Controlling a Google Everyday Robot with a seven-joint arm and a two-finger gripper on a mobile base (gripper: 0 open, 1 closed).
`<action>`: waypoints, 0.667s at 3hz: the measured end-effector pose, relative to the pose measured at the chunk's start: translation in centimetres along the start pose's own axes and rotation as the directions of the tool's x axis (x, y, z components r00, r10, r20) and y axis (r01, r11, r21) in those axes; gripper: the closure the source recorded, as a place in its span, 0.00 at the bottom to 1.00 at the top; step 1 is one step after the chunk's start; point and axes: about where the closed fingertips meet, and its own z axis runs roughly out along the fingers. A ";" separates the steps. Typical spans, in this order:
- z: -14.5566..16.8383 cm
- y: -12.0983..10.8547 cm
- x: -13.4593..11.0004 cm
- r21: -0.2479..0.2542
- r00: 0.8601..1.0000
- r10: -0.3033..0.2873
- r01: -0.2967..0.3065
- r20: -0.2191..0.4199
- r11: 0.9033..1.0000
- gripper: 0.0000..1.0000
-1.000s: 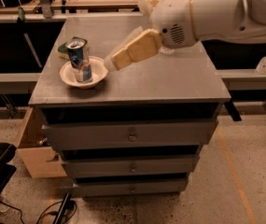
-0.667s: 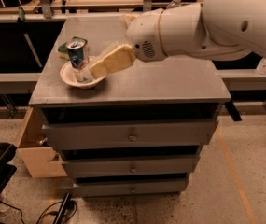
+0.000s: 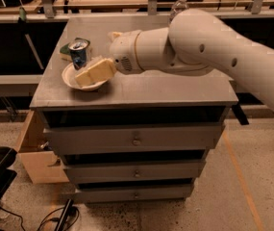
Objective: Pick redbull can from paper bowl and place on counter
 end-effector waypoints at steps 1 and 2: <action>2.8 -0.8 1.4 -0.009 0.999 0.030 -0.030 0.026 1.000 0.00; 4.9 -1.1 2.0 -0.020 0.998 0.047 -0.046 0.050 0.999 0.00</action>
Offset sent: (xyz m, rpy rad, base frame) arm 0.0443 0.0465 -0.0481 0.1007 0.0410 0.0080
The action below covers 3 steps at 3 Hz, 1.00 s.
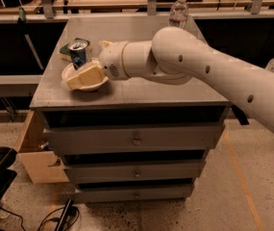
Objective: Pick redbull can from paper bowl and place on counter
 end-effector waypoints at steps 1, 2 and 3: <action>1.4 -0.8 -0.2 0.003 1.000 0.002 -0.002 0.029 1.000 0.00; 2.5 -2.2 -0.9 0.019 0.997 0.006 -0.007 0.079 1.000 0.00; 3.6 -3.0 -1.8 0.026 0.994 0.007 -0.010 0.113 1.000 0.17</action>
Offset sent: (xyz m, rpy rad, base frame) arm 0.0550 0.0185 0.0088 0.1334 -0.0492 -0.0453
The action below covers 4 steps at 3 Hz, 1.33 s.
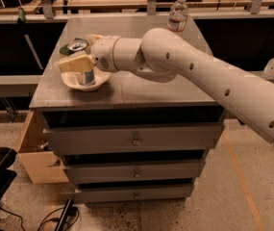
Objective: Pick redbull can from paper bowl and place on counter
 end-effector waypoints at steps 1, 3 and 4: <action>0.2 0.2 -0.1 -0.005 1.000 -0.001 0.001 0.001 1.000 0.49; 0.5 0.6 -0.2 -0.012 1.000 -0.002 0.002 0.002 1.000 0.96; 0.8 0.8 -0.9 -0.022 1.000 -0.010 0.010 0.003 1.000 1.00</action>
Offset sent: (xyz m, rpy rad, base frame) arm -0.0005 0.0020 0.0004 0.0010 -0.0004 0.0028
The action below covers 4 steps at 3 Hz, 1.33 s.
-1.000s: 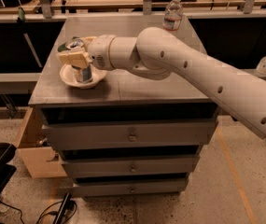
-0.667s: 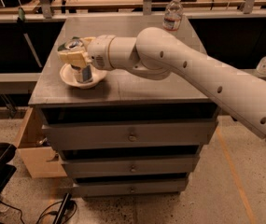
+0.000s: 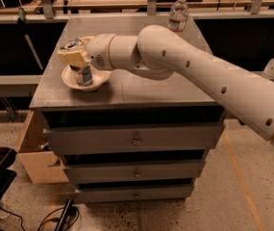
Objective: Pick redbull can from paper bowl and place on counter
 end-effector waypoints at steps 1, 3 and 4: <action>-1.2 -0.6 -3.5 -0.014 0.999 -0.032 0.032 0.030 0.999 1.00; -8.2 -3.6 -9.5 0.075 0.994 -0.059 0.052 0.096 0.996 1.00; -12.2 -5.0 -8.8 0.158 0.996 -0.045 0.034 0.071 0.987 1.00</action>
Offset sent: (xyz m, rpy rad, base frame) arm 0.0105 -0.0842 0.1439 0.0917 -0.1422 -0.0436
